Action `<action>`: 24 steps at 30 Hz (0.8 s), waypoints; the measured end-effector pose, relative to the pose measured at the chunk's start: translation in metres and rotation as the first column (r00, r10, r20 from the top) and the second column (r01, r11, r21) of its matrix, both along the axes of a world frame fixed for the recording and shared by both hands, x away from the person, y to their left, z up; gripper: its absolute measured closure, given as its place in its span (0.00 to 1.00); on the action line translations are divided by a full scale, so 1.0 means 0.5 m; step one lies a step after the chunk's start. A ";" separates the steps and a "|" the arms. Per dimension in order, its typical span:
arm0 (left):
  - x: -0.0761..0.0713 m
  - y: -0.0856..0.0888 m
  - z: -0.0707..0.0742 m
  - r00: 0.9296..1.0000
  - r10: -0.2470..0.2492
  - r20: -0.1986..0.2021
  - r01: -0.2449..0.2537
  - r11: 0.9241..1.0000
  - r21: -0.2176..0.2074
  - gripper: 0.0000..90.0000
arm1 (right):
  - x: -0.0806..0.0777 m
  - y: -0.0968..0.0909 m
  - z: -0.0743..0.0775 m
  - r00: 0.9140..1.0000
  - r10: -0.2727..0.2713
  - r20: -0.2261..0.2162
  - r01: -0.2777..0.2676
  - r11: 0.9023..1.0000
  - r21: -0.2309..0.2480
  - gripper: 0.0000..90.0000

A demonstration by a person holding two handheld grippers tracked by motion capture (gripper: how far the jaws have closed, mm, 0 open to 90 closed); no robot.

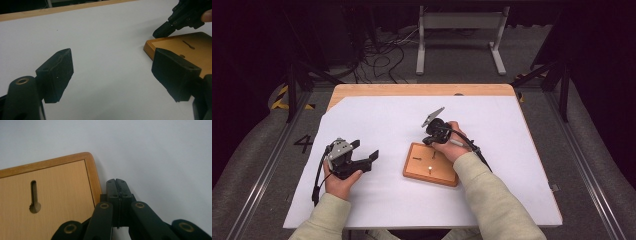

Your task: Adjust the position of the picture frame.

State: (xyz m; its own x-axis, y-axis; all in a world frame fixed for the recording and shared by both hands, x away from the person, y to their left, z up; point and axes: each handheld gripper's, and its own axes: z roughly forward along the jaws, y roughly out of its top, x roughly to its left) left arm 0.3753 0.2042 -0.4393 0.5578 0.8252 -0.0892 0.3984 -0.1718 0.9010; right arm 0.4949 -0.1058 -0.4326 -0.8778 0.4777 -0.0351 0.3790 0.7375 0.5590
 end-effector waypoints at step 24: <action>-0.016 -0.008 0.015 1.000 -0.019 -0.016 0.019 1.000 0.004 0.25 | -0.257 -0.152 0.090 0.997 0.015 0.075 -0.033 0.972 0.232 1.00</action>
State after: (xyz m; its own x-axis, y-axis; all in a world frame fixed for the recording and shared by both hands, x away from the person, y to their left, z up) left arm 0.3674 0.2003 -0.4320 0.5717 0.8150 -0.0949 0.4093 -0.1831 0.8938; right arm 0.3664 -0.1815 -0.3874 -0.8883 0.4591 0.0106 0.3150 0.5925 0.7414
